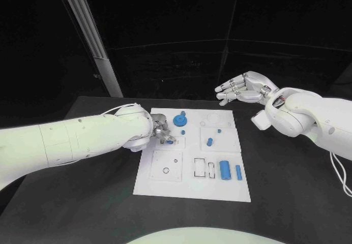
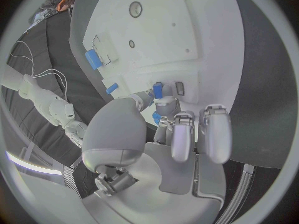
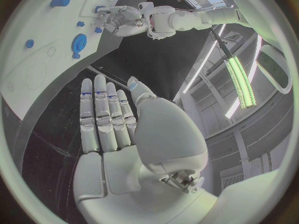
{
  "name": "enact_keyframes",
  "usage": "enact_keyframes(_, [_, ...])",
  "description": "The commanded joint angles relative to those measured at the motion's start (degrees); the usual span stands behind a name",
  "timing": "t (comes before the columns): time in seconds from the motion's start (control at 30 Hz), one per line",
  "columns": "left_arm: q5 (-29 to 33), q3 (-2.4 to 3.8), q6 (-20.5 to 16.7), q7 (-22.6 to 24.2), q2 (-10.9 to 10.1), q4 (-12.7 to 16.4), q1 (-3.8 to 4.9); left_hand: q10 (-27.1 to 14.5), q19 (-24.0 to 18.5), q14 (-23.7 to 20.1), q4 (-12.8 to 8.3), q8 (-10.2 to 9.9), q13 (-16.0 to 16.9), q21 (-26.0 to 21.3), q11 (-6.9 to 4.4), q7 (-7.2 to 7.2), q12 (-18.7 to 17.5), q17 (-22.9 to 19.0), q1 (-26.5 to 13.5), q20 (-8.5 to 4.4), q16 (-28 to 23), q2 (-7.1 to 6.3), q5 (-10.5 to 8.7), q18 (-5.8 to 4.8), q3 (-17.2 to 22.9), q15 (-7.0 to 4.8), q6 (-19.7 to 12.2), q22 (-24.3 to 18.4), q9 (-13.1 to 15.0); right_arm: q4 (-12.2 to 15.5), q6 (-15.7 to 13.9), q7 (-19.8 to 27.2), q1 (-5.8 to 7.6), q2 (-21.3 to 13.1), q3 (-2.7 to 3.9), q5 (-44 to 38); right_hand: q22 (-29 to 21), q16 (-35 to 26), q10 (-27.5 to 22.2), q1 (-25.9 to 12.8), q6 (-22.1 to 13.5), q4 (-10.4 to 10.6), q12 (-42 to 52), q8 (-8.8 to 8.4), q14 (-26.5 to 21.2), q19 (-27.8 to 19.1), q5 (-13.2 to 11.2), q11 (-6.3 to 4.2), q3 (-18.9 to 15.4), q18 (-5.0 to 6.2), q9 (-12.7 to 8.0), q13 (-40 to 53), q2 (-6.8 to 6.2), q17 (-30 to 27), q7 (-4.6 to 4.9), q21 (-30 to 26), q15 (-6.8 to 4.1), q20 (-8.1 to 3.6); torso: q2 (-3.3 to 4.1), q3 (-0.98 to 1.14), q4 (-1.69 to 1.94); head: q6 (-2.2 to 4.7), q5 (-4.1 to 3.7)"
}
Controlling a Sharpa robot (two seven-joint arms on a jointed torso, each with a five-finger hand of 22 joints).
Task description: Assemble the parts on the task board
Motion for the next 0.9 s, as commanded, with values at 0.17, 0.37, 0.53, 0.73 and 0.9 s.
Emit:
enact_keyframes(0.17, [2.2, -0.19, 3.4, -0.4, 1.2, -1.2, -0.2, 0.8, 1.4, 6.0, -6.2, 0.8, 0.6, -0.3, -0.25, -0.58, 0.8, 15.1, -3.7, -0.27, 0.2, 0.65, 0.06, -0.88, 8.0, -0.48, 0.9, 2.3, 0.6, -0.1, 0.7, 0.4, 0.12, 0.2, 0.04, 0.0, -0.1, -0.3, -0.1, -0.5, -0.3, 0.0, -0.3, -0.09, 0.2, 0.3, 0.2, 0.47, 0.3, 0.27, 0.0, -0.1, -0.32, -0.1, 0.2, -0.3, 0.18, -0.08, 0.0, 0.01, -0.03, -0.08, 0.04])
enact_keyframes(0.37, [2.4, -0.18, 5.0, -0.7, 2.3, -2.4, -0.15, 1.1, 1.5, 6.0, -5.1, 1.0, 1.0, -0.2, -0.41, -0.8, 1.2, 15.1, -5.7, -0.38, 0.2, 0.55, 0.03, -0.91, 7.1, -0.62, 1.3, 2.5, 1.0, -0.1, 0.8, 0.3, 0.12, 0.3, 0.04, 0.0, -0.1, -0.3, -0.1, -0.5, -0.3, 0.0, -0.3, -0.09, 0.2, 0.3, 0.2, 0.47, 0.3, 0.27, 0.0, -0.1, -0.32, -0.1, 0.2, -0.3, 0.18, -0.08, -0.01, 0.04, 0.01, -0.27, -0.02])
enact_keyframes(0.53, [2.5, -0.18, 5.7, -0.8, 2.9, -3.0, -0.12, 1.2, 1.6, 6.0, -4.7, 1.1, 1.3, -0.1, -0.51, -0.92, 1.5, 15.1, -6.5, -0.45, 0.2, 0.65, 0.04, -0.93, 6.7, -0.69, 1.6, 2.6, 1.2, -0.1, 1.0, 0.3, 0.12, 0.3, 0.04, 0.0, -0.1, -0.3, -0.1, -0.5, -0.4, 0.0, -0.3, -0.1, 0.2, 0.3, 0.2, 0.49, 0.3, 0.27, -0.1, -0.1, -0.35, -0.1, 0.22, -0.3, 0.2, -0.07, 0.02, 0.06, -0.04, -0.39, -0.05])
enact_keyframes(0.73, [2.5, -0.17, 6.2, -0.9, 3.2, -3.6, -0.08, 1.4, 1.6, 6.0, -4.2, 1.1, 1.3, -0.1, -0.58, -1.02, 1.6, 15.1, -7.4, -0.51, 0.2, 0.75, 0.04, -0.96, 6.3, -0.76, 1.8, 2.7, 1.3, -0.1, 1.1, 0.2, 0.12, 0.3, 0.04, 0.0, -0.1, -0.3, -0.2, -0.5, -0.4, 0.0, -0.4, -0.11, 0.1, 0.3, 0.2, 0.5, 0.3, 0.27, -0.1, -0.1, -0.36, -0.1, 0.23, -0.3, 0.21, -0.06, -0.02, 0.04, 0.0, -0.51, -0.1])
enact_keyframes(0.9, [2.5, -0.17, 6.0, -1.0, 3.4, -4.0, -0.06, 1.5, 1.7, 6.0, -2.8, 1.2, 1.5, 0.0, -0.61, -1.06, 1.9, 15.1, -9.8, -0.55, 0.2, 0.35, 0.0, -1.01, 4.8, -0.78, 2.3, 3.0, 1.5, -0.1, 1.2, 0.3, 0.12, 0.4, 0.04, 0.0, -0.1, -0.4, -0.2, -0.6, -0.5, 0.0, -0.4, -0.13, 0.1, 0.3, 0.2, 0.52, 0.3, 0.26, -0.1, -0.1, -0.39, -0.2, 0.25, -0.4, 0.23, -0.04, -0.02, 0.02, 0.06, -0.46, -0.19])
